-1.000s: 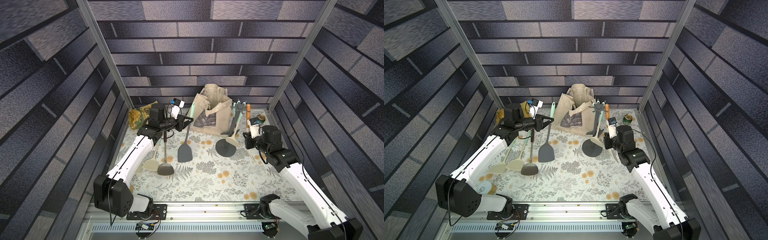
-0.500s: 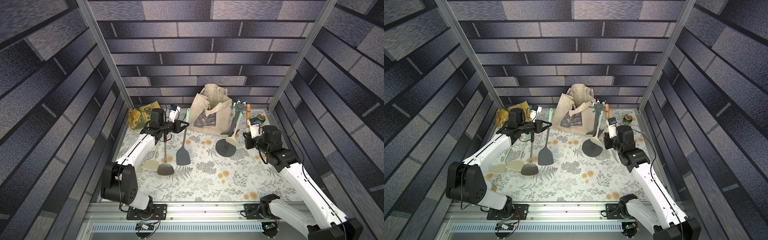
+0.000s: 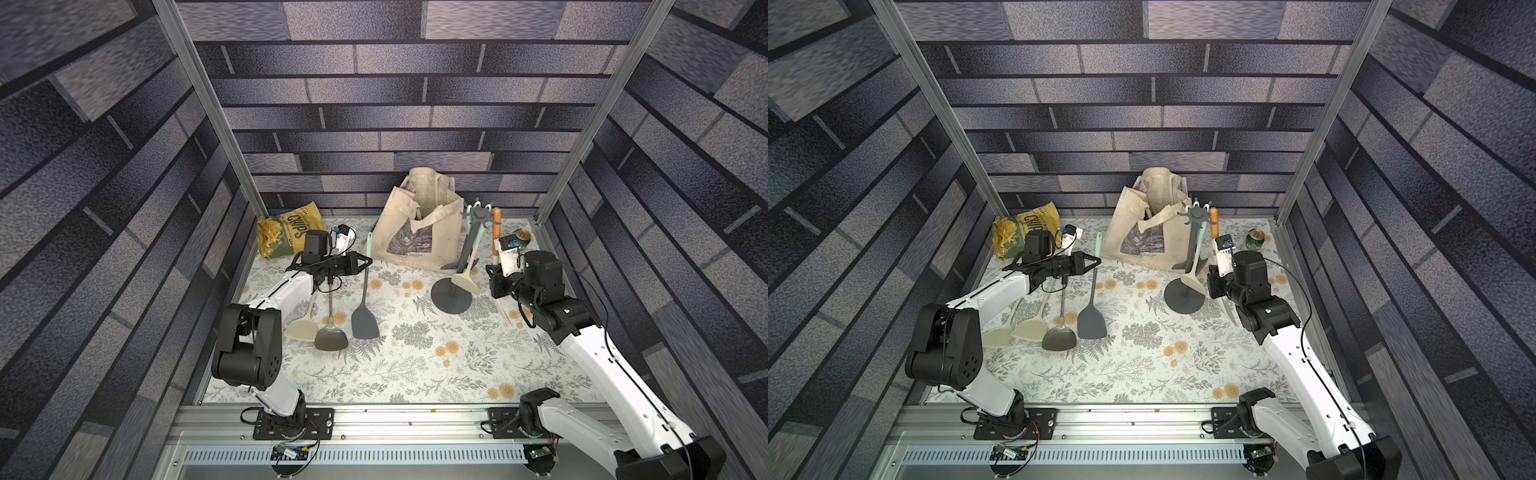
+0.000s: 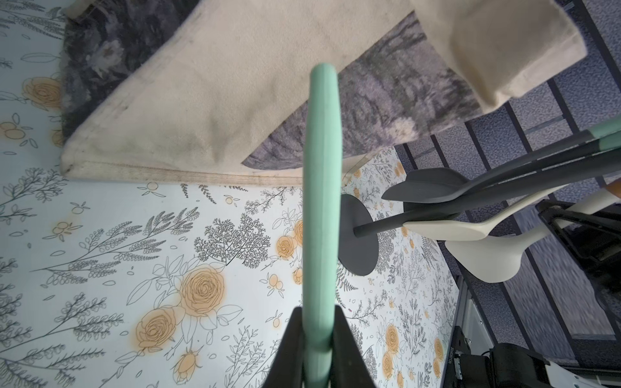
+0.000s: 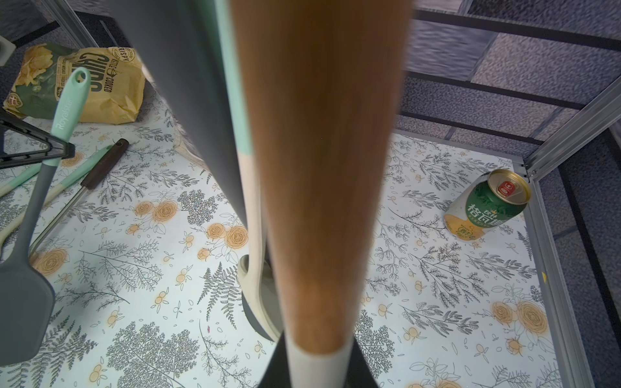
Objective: Take the spatula off the kitchen utensil rack
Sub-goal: Place the spatula at the center of the board.
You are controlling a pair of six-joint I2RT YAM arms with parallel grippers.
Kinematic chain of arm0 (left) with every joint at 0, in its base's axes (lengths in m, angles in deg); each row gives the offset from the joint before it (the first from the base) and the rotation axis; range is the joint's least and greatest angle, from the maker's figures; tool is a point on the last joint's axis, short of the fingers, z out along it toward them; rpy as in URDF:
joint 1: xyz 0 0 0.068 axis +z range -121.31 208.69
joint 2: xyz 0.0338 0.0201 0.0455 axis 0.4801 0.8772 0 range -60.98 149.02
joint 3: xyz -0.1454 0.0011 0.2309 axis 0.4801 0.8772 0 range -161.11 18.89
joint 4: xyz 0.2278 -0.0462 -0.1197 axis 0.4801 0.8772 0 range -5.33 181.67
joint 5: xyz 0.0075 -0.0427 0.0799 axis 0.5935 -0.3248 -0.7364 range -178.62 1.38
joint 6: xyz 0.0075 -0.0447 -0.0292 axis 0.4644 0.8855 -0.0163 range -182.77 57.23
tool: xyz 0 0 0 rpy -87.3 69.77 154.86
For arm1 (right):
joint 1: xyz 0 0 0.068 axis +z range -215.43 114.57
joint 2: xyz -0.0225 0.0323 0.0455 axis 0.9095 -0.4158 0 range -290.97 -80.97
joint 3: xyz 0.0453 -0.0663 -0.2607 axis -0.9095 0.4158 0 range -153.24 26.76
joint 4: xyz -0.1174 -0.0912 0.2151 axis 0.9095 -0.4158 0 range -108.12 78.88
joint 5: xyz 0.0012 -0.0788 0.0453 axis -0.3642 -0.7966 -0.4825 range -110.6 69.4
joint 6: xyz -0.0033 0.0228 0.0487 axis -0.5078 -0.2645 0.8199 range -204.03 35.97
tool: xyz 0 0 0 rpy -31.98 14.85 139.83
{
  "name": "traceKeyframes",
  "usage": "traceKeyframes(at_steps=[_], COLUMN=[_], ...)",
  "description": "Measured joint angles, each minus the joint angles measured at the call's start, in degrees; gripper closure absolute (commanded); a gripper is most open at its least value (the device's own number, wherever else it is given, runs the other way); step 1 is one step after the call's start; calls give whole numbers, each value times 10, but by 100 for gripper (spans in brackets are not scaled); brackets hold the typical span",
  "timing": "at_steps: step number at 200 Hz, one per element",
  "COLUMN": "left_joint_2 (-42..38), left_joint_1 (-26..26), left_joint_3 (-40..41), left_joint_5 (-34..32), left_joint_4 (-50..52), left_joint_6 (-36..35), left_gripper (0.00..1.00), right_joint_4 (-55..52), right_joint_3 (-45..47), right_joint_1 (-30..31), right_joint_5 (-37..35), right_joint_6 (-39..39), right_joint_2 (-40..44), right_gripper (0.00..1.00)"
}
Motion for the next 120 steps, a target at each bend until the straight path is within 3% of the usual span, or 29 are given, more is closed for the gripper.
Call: traceKeyframes(at_steps=[120], left_joint_2=[72], left_joint_1=[6], left_joint_3=[46], left_joint_5=[-46], left_joint_4=[-66], left_joint_6=[31], left_gripper=[100], right_joint_4=[0], right_joint_3=[0], right_joint_1=[0], right_joint_5=[0], right_joint_6=[0], right_joint_2=[0], right_gripper=[100])
